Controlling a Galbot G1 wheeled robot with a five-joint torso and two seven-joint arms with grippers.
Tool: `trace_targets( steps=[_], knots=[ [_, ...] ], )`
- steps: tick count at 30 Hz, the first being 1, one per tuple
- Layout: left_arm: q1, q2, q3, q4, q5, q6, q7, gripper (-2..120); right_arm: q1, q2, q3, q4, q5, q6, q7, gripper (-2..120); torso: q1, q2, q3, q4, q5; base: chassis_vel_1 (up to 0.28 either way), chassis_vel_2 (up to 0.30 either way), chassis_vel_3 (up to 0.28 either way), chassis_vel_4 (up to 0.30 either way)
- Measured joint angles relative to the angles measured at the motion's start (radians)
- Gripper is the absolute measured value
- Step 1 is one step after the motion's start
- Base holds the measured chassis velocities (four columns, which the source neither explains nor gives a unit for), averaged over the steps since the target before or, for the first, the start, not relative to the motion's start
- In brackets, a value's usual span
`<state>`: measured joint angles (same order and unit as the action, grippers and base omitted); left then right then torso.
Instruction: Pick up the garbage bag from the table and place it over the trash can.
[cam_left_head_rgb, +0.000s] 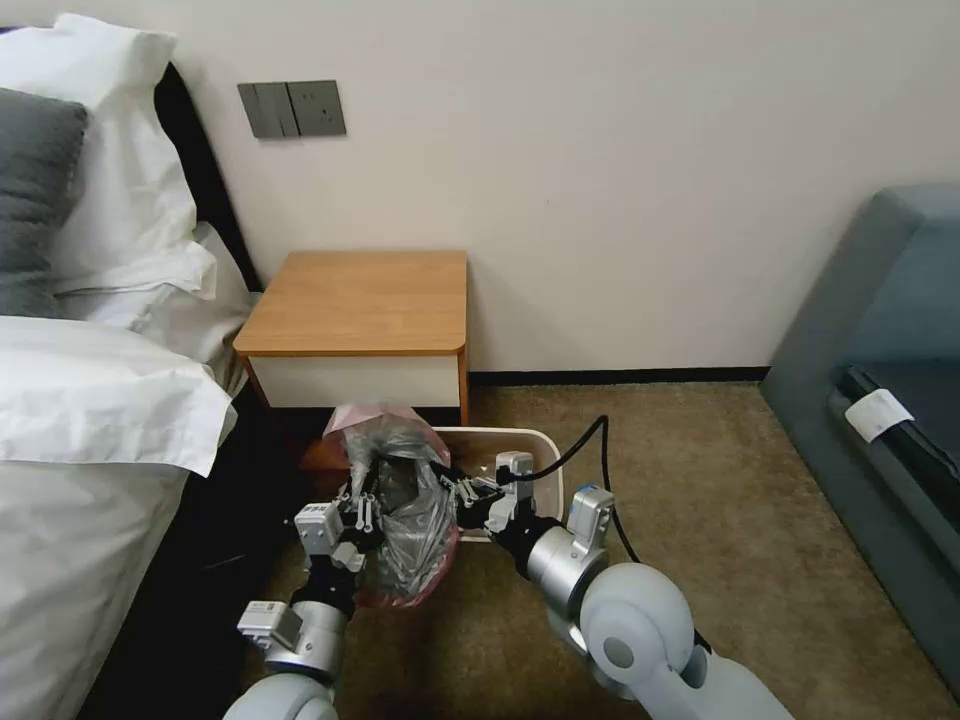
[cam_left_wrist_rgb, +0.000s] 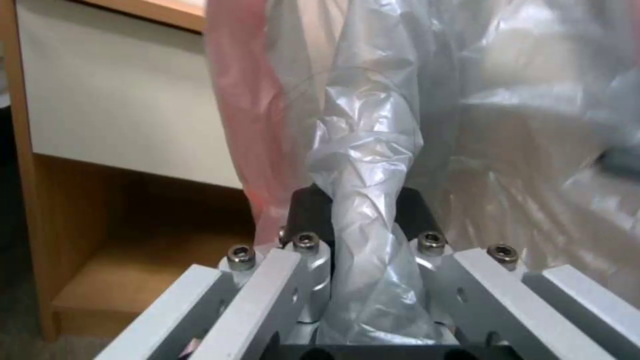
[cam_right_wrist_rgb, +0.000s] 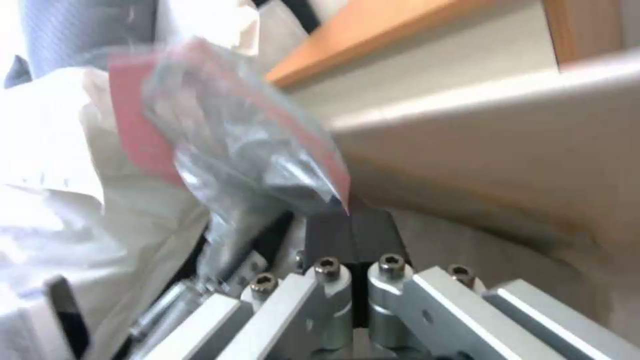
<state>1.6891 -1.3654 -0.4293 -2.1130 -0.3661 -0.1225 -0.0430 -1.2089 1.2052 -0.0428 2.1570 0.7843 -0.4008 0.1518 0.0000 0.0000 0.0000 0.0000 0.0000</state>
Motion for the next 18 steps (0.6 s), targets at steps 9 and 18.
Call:
trace_targets(
  steps=[9,18],
  knots=[
    [-0.001,0.000,-0.001,0.031,0.017,-0.001,-0.003,9,0.004,-0.032,0.073,0.051,-0.003,0.016,-0.009,0,0.000,0.000,0.000,0.0000,0.0000,0.000,0.000,0.000,0.000],
    [0.002,0.004,0.000,0.030,0.022,-0.004,-0.003,9,0.035,-0.095,0.153,0.037,0.002,0.023,-0.029,0,0.000,0.000,0.000,0.0000,0.0001,0.000,0.000,0.000,0.000]
  ],
)
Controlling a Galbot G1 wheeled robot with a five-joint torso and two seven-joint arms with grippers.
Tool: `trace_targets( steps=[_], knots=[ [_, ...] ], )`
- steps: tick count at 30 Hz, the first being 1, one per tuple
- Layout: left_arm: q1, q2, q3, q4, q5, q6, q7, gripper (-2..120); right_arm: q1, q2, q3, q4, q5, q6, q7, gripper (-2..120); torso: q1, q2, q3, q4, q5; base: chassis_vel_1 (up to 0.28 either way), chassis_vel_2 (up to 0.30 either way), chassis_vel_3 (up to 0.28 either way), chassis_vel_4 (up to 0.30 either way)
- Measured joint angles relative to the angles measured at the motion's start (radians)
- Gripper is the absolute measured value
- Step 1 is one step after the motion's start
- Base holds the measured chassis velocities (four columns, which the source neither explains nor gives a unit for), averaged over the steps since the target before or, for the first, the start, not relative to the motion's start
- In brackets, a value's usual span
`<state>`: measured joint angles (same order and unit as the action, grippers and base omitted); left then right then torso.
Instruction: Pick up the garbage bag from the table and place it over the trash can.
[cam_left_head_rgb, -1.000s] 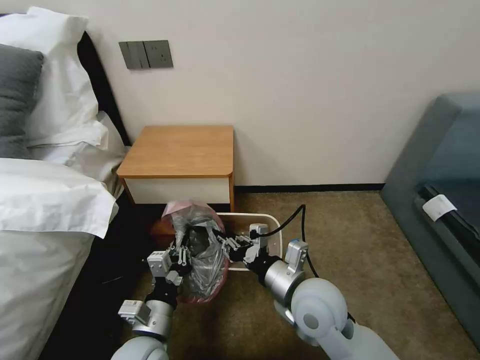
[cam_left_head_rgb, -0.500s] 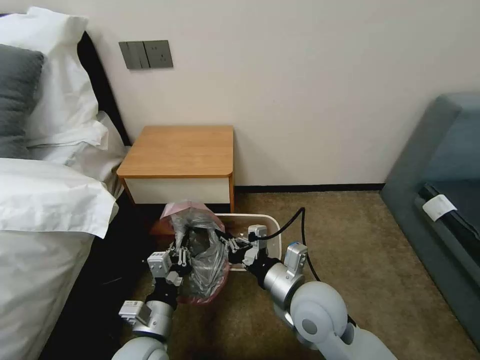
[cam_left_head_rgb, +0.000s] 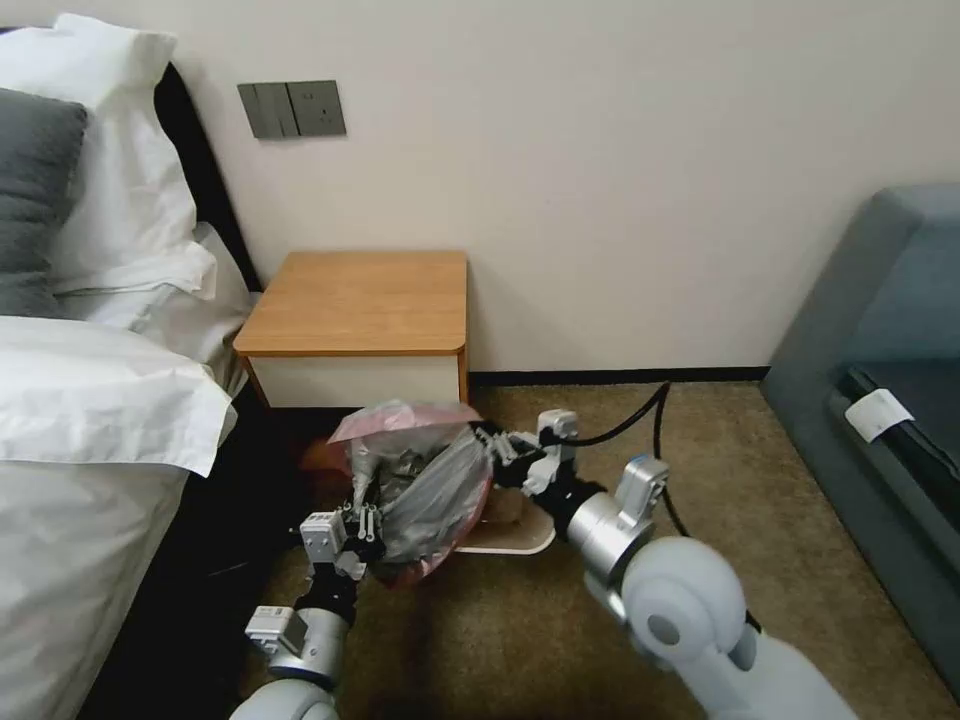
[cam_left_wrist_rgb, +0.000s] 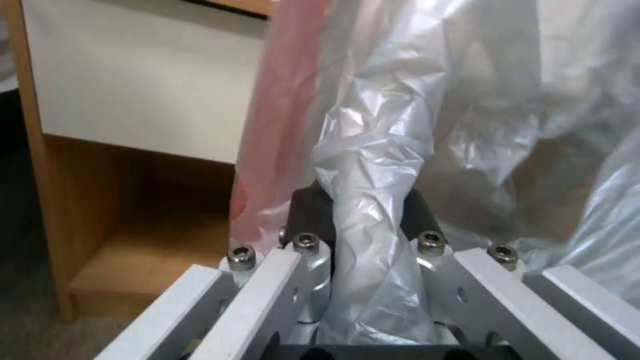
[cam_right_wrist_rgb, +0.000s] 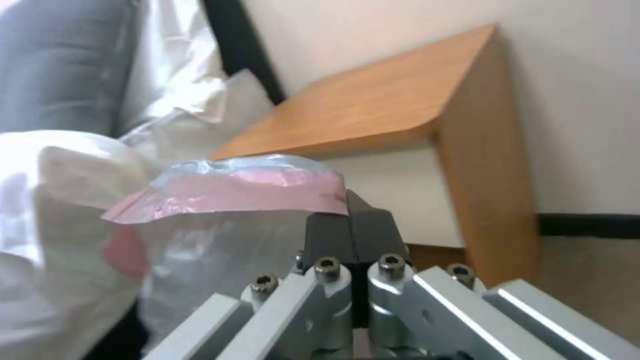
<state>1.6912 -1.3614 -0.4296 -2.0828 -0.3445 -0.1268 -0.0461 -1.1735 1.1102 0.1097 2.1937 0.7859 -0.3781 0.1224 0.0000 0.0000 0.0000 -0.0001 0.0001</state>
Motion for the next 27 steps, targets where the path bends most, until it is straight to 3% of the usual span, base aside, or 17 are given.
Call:
trace_targets(
  steps=[12,20,22,27],
  knots=[
    [0.006,0.018,-0.008,-0.010,-0.012,-0.013,0.001,9,-0.035,-0.171,0.089,-0.048,-0.014,0.040,-0.009,0,0.000,0.000,0.000,-0.0001,0.0001,0.000,0.000,0.000,0.000],
    [0.009,0.030,-0.008,-0.025,-0.021,-0.016,0.002,9,-0.066,-0.227,0.111,-0.068,-0.060,0.065,-0.003,0,0.000,0.000,0.000,0.0000,0.0000,0.000,0.000,0.000,0.000],
    [0.009,0.030,-0.009,-0.029,-0.026,-0.016,0.002,9,-0.073,-0.230,0.112,-0.075,-0.075,0.069,-0.004,2,0.000,0.000,0.000,0.0001,0.0000,0.000,0.000,0.000,0.000],
    [0.008,0.031,-0.013,-0.045,-0.043,-0.014,0.001,9,-0.101,-0.231,0.115,-0.093,-0.126,0.083,-0.020,24,0.000,0.000,0.000,0.0000,0.0000,0.000,0.000,0.000,0.000]
  ],
)
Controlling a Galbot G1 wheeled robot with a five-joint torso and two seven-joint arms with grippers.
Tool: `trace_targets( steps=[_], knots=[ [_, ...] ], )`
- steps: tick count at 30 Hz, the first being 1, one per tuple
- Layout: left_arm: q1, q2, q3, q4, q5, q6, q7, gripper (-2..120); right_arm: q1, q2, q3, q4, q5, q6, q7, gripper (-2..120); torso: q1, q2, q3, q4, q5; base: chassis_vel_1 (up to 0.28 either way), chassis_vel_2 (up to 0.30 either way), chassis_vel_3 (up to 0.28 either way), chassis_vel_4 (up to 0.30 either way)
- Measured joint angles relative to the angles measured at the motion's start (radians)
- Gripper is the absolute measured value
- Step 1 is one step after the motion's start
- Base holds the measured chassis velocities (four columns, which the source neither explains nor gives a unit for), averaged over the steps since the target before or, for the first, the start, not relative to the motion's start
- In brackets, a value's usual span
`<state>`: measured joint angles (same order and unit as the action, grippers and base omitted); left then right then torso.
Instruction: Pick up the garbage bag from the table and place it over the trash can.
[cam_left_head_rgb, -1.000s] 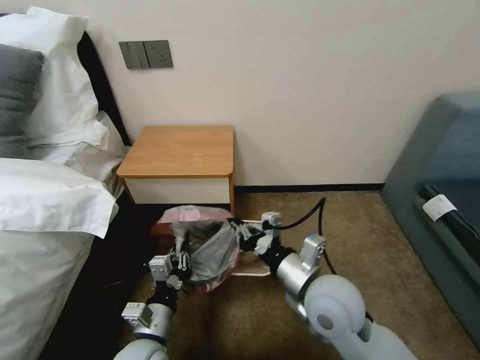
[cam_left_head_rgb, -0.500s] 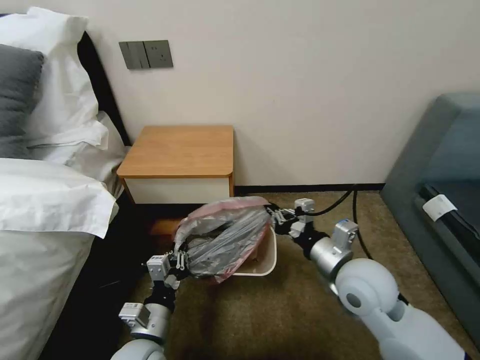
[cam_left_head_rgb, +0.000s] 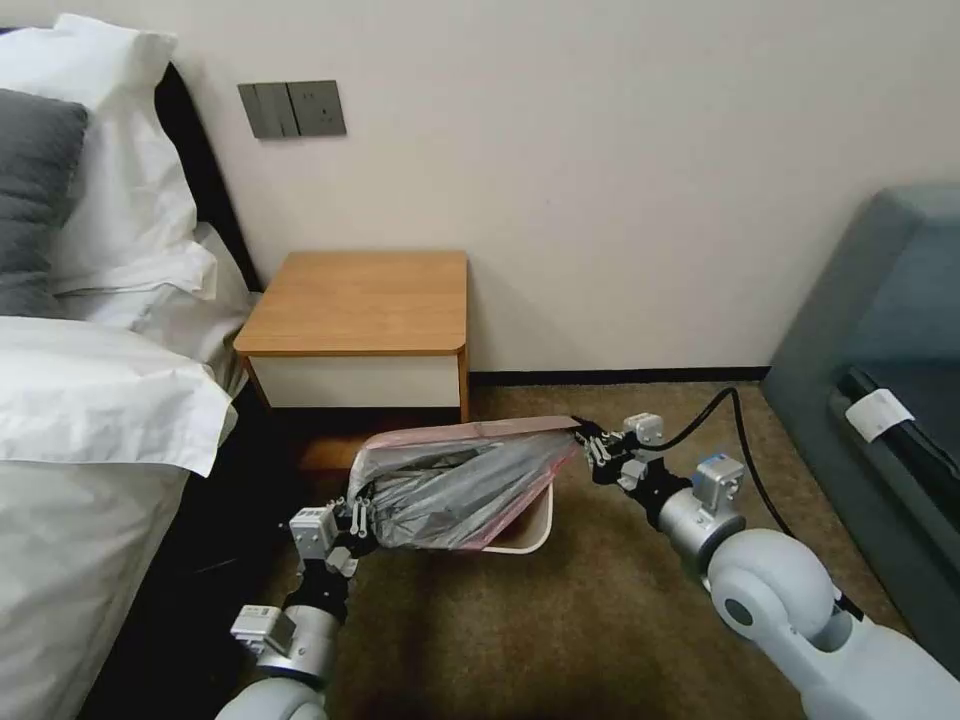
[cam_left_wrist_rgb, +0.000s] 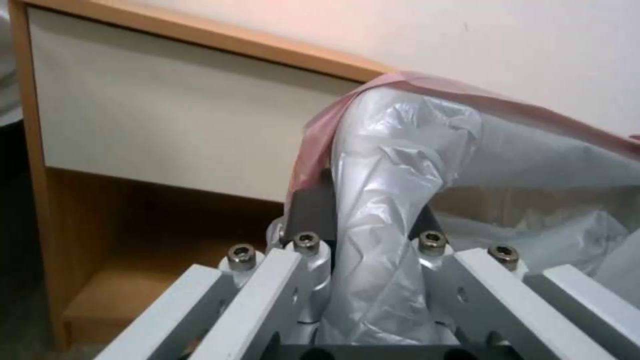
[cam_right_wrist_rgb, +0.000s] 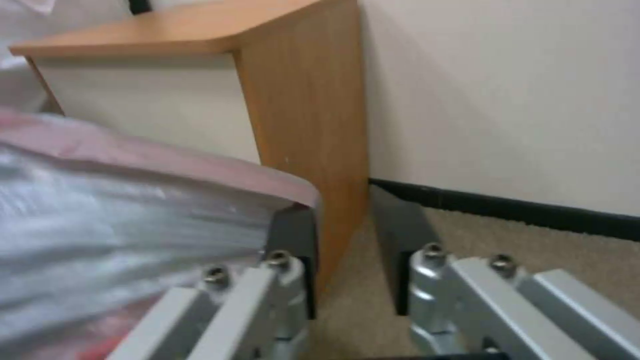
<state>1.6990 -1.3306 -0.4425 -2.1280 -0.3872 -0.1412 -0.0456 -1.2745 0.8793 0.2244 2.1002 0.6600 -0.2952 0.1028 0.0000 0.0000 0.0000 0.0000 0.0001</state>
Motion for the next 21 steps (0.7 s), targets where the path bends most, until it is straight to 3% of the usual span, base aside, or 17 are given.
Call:
trace_targets(
  steps=[5,7,11,14,21],
  knots=[
    [0.001,0.001,0.003,-0.024,-0.055,0.018,-0.003,9,-0.007,-0.008,0.006,-0.020,-0.035,0.004,-0.028,39,0.000,0.000,0.000,0.0001,-0.0001,0.000,0.000,0.000,0.000],
    [0.000,0.001,0.011,-0.048,-0.139,0.051,-0.019,9,-0.026,-0.016,0.005,-0.032,-0.078,0.021,-0.054,50,0.000,0.000,0.000,0.0000,0.0000,0.000,0.000,0.000,0.000],
    [-0.010,-0.001,0.013,-0.052,-0.200,0.074,-0.037,9,-0.046,-0.014,-0.001,-0.027,-0.114,0.031,-0.074,60,0.000,0.000,0.000,0.0000,-0.0001,0.000,0.000,0.000,0.000],
    [-0.035,-0.004,0.002,-0.064,-0.298,0.111,-0.071,9,-0.065,-0.009,-0.007,-0.013,-0.156,0.036,-0.100,76,0.000,0.000,0.000,0.0000,-0.0003,0.000,0.000,0.000,0.000],
    [-0.086,-0.004,-0.011,-0.099,-0.438,0.158,-0.115,9,-0.085,0.012,-0.021,-0.035,-0.247,0.058,-0.128,98,0.000,0.000,0.000,0.0000,-0.0001,0.000,0.000,0.000,0.000]
  ],
)
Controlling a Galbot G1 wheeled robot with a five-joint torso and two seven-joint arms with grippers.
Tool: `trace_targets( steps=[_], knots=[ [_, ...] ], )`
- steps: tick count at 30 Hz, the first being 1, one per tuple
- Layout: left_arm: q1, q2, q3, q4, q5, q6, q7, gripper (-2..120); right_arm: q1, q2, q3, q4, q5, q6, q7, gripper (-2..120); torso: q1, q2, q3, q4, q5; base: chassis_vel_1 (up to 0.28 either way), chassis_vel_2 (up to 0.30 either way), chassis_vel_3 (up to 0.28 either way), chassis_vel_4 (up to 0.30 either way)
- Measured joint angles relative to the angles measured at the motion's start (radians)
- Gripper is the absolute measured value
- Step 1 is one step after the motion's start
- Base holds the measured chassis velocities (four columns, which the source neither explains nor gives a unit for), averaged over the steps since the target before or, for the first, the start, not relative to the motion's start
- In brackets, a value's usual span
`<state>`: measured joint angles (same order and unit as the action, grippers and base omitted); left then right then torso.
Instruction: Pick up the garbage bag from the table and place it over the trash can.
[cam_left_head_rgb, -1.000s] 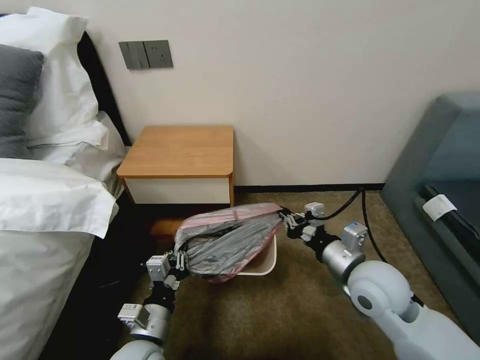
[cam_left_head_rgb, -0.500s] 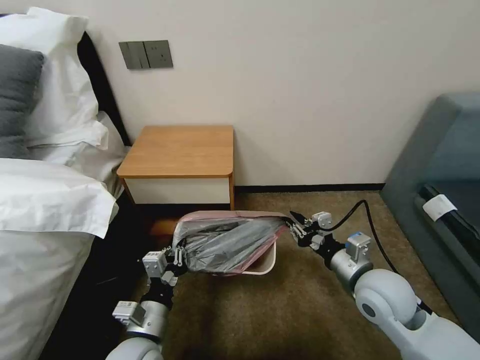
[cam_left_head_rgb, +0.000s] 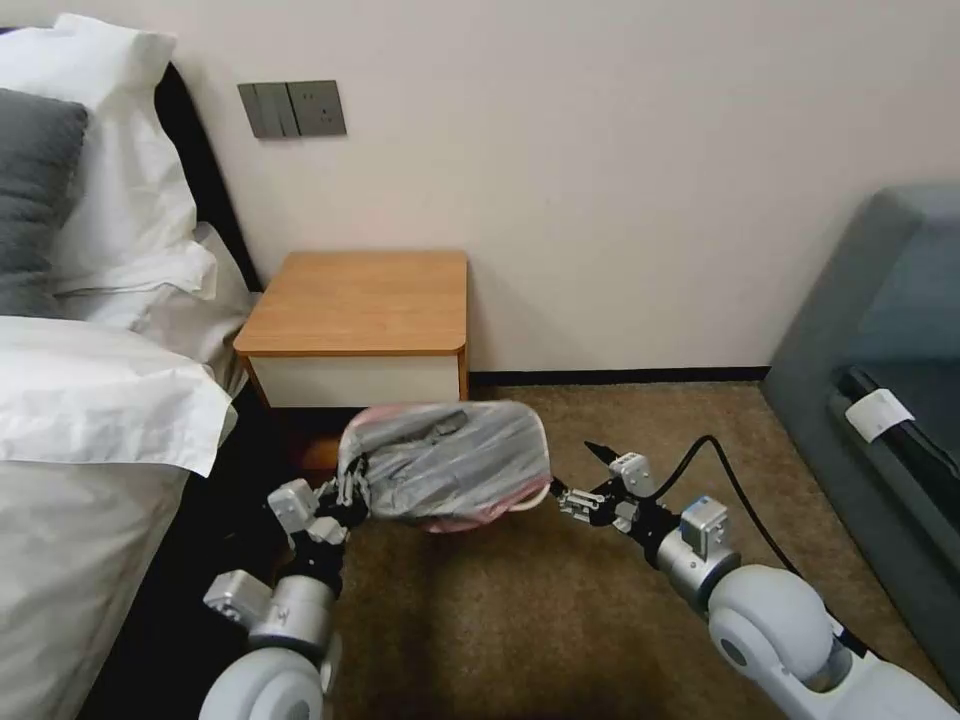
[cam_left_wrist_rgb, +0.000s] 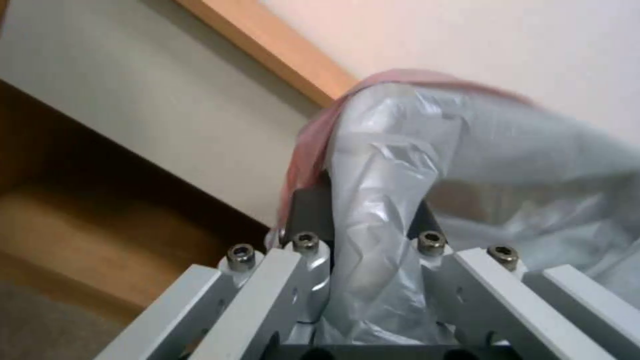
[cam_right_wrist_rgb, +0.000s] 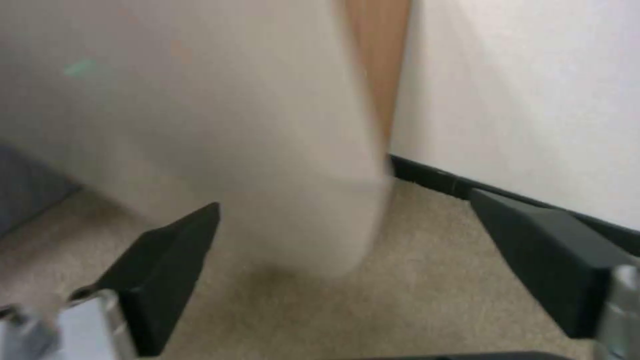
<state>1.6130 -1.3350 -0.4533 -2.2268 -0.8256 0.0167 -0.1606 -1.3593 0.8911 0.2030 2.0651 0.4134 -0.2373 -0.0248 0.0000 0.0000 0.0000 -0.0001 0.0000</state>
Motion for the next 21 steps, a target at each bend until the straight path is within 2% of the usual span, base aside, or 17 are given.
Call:
trace_targets(
  steps=[9,13,16,17,20,21],
  knots=[
    [-0.025,-0.015,-0.011,0.014,-0.017,0.009,-0.019,9,-0.036,0.038,0.007,-0.023,-0.047,0.030,0.001,100,0.000,0.000,0.000,0.0002,0.0000,0.000,0.000,0.000,0.000],
    [-0.028,-0.023,-0.015,0.033,0.011,-0.002,-0.019,9,-0.105,0.090,0.024,0.039,-0.029,0.061,0.038,100,0.000,0.000,0.000,0.0000,0.0000,0.000,0.000,0.000,0.000],
    [-0.030,-0.028,-0.017,0.063,0.070,-0.022,-0.019,9,-0.165,0.152,0.011,0.156,0.108,0.059,0.073,100,0.000,0.000,0.000,0.0000,-0.0001,0.000,0.000,0.000,0.000],
    [-0.030,-0.028,-0.017,0.063,0.070,-0.022,-0.019,9,-0.165,0.152,0.011,0.156,0.108,0.059,0.073,100,0.000,0.000,0.000,0.0000,-0.0001,0.000,0.000,0.000,0.000],
    [-0.036,-0.033,-0.018,0.082,0.097,-0.030,-0.022,9,-0.202,0.196,-0.022,0.258,0.267,0.042,0.076,100,0.000,0.000,0.000,0.0001,-0.0002,0.000,0.000,0.000,0.000],
    [-0.036,-0.033,-0.018,0.082,0.097,-0.030,-0.022,9,-0.202,0.196,-0.022,0.258,0.267,0.042,0.076,100,0.000,0.000,0.000,0.0001,-0.0002,0.000,0.000,0.000,0.000]
  ],
)
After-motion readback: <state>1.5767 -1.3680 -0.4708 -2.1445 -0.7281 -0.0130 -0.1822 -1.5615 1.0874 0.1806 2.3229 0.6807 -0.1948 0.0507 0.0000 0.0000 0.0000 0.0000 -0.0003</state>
